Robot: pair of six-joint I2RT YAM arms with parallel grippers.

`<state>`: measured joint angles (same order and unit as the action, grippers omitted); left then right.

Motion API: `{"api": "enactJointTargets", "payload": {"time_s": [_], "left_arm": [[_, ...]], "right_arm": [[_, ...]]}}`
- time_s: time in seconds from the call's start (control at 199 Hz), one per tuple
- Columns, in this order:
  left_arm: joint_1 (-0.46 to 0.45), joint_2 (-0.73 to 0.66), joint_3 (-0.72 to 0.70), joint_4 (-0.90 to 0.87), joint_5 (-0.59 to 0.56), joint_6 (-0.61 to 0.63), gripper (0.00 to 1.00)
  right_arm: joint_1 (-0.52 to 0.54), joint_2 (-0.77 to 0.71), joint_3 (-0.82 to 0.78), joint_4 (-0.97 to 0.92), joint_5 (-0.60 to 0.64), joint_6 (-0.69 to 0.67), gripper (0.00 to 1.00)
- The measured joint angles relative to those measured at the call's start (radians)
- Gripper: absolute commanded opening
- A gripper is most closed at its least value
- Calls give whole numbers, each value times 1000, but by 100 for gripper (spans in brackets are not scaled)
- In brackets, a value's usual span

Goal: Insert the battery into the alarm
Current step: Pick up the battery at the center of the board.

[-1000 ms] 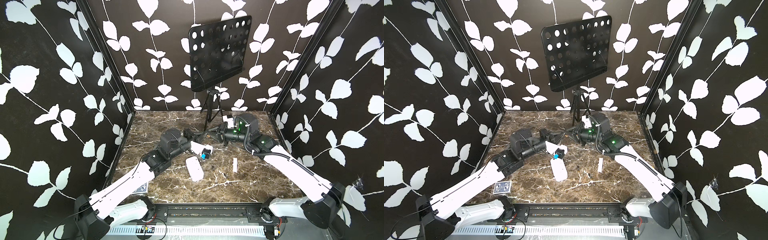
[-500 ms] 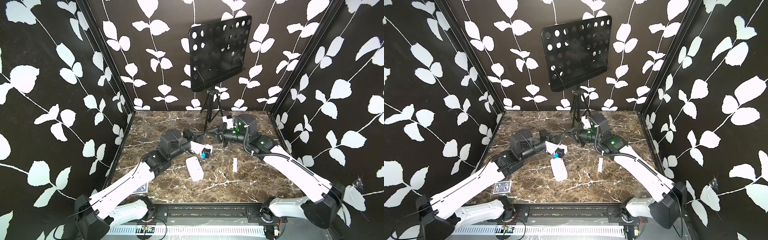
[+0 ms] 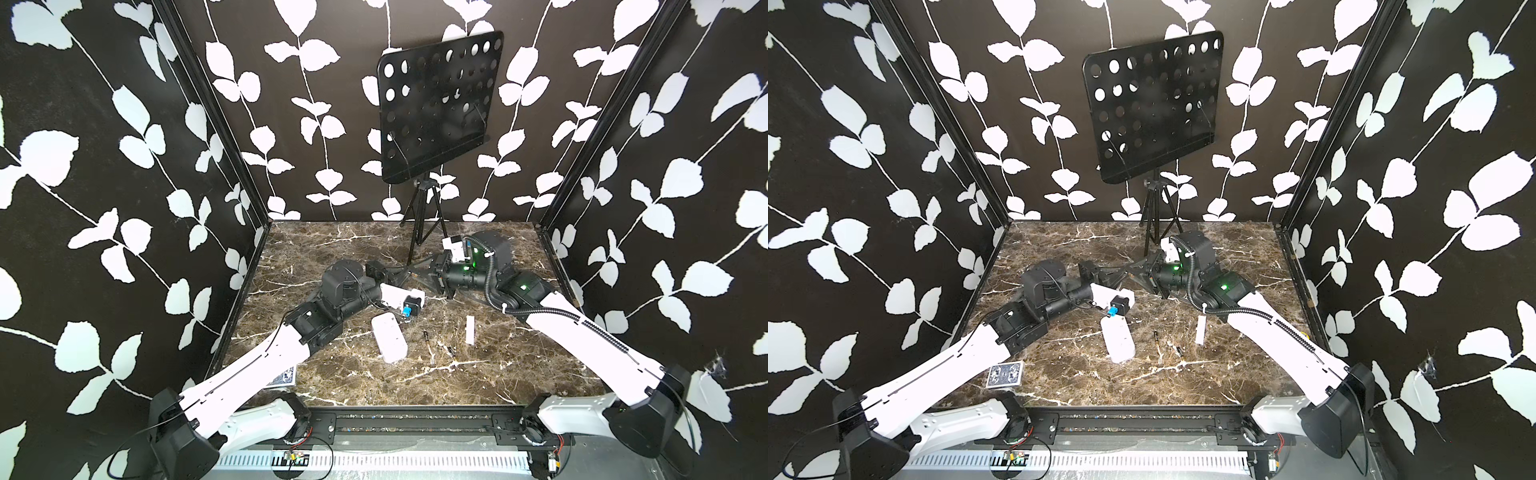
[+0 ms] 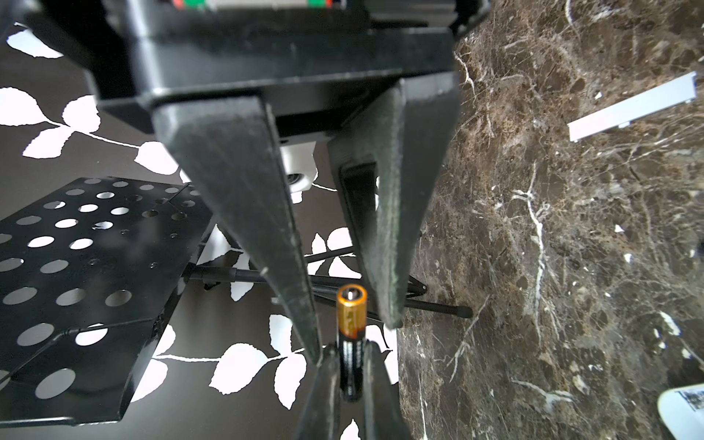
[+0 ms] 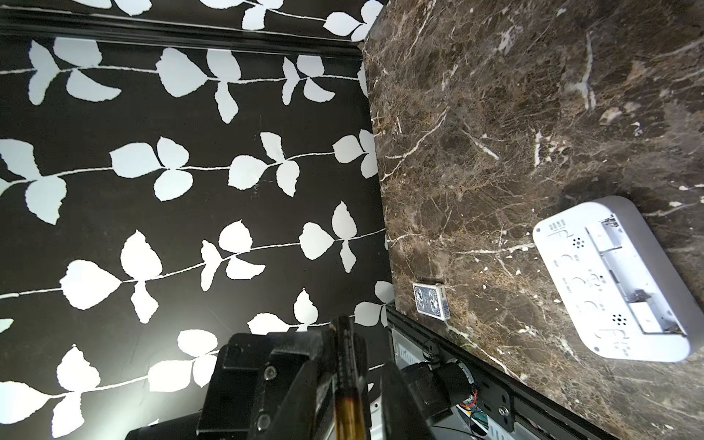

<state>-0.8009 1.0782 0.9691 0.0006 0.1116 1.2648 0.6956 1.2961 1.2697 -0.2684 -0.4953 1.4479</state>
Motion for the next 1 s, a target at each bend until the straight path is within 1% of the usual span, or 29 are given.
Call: {"api": "enactJointTargets", "payload": {"time_s": [0.08, 0.211, 0.367, 0.532, 0.542, 0.557, 0.573, 0.598, 0.658, 0.683, 0.693, 0.698, 0.708, 0.728, 0.733, 0.738, 0.748, 0.829, 0.894, 0.964, 1.004], "left_arm": [[0, 0, 0, 1, 0, -6, 0], [0, 0, 0, -3, -1, -17, 0], [0, 0, 0, -3, -1, -35, 0], [0, 0, 0, -4, -1, -42, 0], [0, 0, 0, -3, -1, -42, 4], [0, 0, 0, -4, -1, -42, 15], [0, 0, 0, -3, -1, -43, 24], [0, 0, 0, -3, 0, -42, 32], [0, 0, -5, 5, 0, -56, 47], [0, 0, -8, 16, 1, -70, 55], [0, 0, -10, 22, 0, -72, 64], [0, -1, -11, 24, 0, -74, 66], [0, -1, -13, 29, 0, -77, 76], [0, -2, -16, 36, -1, -97, 88], [0, -3, -17, 37, -1, -98, 90], [0, -4, -18, 40, -1, -100, 94], [0, -5, -20, 43, -2, -109, 98], [0, -24, -34, 51, -13, -183, 99], [0, -54, -46, 48, -24, -270, 99], [0, -105, -66, 42, -56, -412, 99], [0, -141, -78, 31, -82, -513, 99]], "right_arm": [[3, 0, 0, -3, 2, -1, 15], [7, -1, 0, -3, 5, 0, 12], [7, -1, 0, -1, 6, 0, 6], [8, -1, 0, -1, 7, 0, 4], [8, -1, 0, -1, 7, 0, 3], [8, -1, 0, -1, 8, -1, 3], [8, -1, 0, -1, 8, -1, 3], [8, -1, 0, -1, 7, -1, 3], [9, -1, 0, -6, 8, -5, 2], [9, -1, 0, -12, 10, -9, 2], [9, -1, 0, -15, 10, -12, 2], [9, -1, 0, -17, 10, -14, 2], [9, -1, 0, -21, 10, -16, 2], [9, -1, 0, -30, 12, -22, 2], [9, -1, 0, -31, 13, -23, 2], [9, -1, 0, -32, 13, -23, 2], [9, -1, 0, -38, 14, -26, 2], [9, -1, 0, -74, 20, -65, 2], [9, 0, 0, -106, 30, -113, 1], [9, 1, -11, -124, 43, -171, 1], [10, 2, -23, -134, 55, -210, 0]]}}
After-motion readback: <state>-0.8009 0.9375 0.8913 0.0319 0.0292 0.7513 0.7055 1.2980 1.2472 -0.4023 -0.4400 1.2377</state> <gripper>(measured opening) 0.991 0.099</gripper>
